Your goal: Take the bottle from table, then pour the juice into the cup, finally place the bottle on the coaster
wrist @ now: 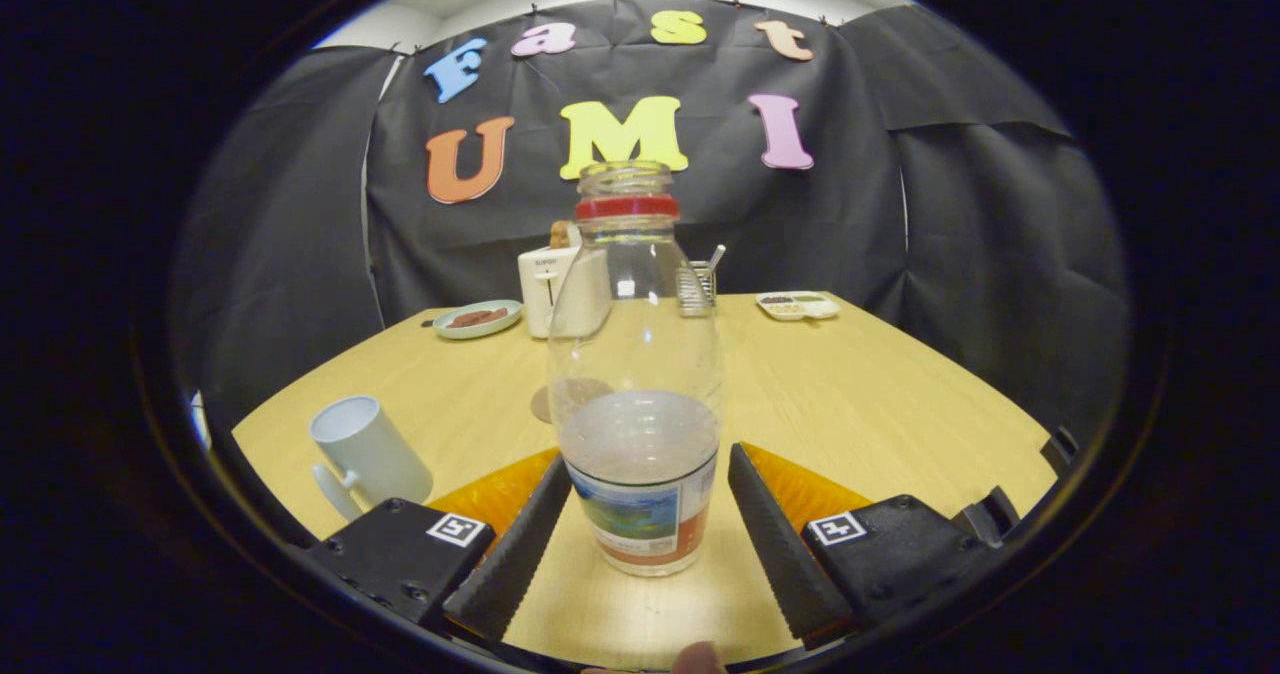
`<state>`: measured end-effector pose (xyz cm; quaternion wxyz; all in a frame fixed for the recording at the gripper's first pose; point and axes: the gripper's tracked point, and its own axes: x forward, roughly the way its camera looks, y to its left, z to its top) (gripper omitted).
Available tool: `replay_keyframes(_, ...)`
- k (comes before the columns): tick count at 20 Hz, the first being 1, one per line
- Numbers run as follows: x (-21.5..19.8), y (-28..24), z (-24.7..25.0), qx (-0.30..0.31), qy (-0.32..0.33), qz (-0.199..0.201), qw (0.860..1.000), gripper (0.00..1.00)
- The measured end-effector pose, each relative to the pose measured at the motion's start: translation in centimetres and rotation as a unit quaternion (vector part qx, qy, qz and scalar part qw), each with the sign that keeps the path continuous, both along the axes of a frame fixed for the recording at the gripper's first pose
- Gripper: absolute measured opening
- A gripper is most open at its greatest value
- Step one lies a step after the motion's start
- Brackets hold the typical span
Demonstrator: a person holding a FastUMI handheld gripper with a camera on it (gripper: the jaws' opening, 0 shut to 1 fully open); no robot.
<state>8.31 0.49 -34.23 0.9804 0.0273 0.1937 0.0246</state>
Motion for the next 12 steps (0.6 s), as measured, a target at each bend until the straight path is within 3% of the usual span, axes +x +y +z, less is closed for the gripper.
replay_keyframes(3,0.5,0.3,-0.3,0.006,0.003,0.000,1.000,0.97)
replay_keyframes(7,0.7,0.2,-0.1,0.018,-0.004,-0.009,1.000,0.84)
replay_keyframes(12,0.5,0.8,0.8,0.017,-0.005,-0.006,1.000,0.79)
